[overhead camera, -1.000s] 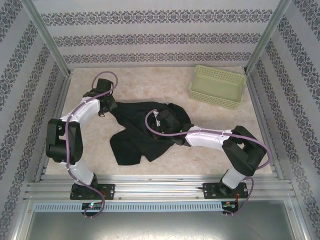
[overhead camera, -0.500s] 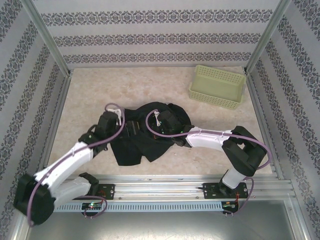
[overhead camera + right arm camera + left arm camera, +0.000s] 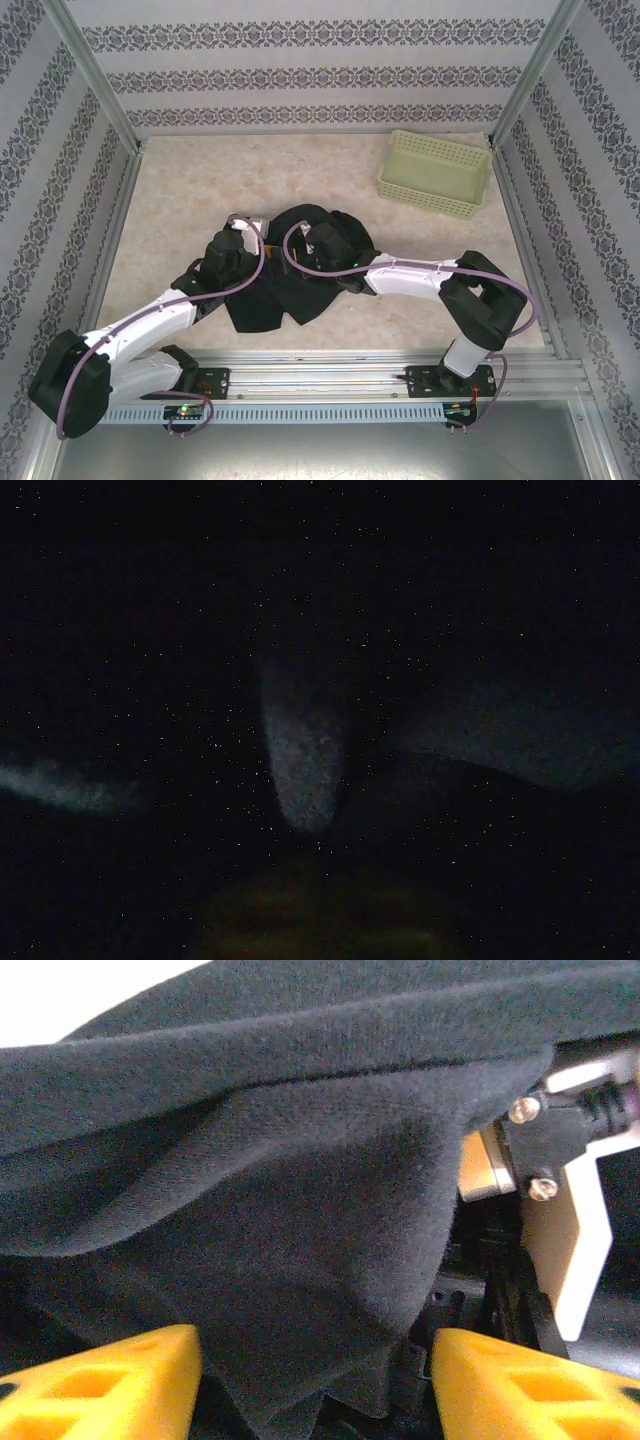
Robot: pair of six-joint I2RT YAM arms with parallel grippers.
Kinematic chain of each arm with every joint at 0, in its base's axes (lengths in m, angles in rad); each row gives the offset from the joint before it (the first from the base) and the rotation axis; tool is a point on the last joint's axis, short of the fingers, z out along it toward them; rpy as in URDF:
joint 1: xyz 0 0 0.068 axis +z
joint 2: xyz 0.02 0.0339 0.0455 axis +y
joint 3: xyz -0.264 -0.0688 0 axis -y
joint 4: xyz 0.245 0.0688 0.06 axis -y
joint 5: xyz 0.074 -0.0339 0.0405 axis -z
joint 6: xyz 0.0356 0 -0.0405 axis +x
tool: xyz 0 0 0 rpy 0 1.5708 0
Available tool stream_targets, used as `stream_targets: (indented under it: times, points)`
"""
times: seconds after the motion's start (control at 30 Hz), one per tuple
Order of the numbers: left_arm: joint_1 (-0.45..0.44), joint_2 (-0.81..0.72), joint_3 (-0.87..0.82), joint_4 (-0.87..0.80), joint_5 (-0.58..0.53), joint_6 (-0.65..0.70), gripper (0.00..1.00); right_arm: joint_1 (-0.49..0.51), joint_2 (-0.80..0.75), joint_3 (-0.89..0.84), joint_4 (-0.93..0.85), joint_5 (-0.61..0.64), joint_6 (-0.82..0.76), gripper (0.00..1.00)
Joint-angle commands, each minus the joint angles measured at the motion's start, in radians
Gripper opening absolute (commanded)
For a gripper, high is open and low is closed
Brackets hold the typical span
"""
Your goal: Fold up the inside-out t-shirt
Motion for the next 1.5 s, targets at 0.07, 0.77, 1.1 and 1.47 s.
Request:
stream_targets:
  times: [0.07,0.77,1.1,1.47]
  points:
    - [0.020,0.024,0.040,0.071,-0.032,-0.016,0.47,0.044,-0.011,0.008,0.046,-0.004,-0.054,0.00]
    - [0.370,0.491,0.339,-0.367,-0.133,-0.190,0.00,0.046,-0.224,-0.156,0.139,-0.056,-0.055,0.00]
    - [0.321,0.439,0.376,-0.353,-0.103,-0.140,0.00,0.019,-0.037,-0.119,0.165,-0.085,0.012,0.00]
    - [0.255,0.563,0.717,-0.473,-0.233,-0.110,0.00,0.043,0.030,-0.079,0.225,-0.204,-0.030,0.00]
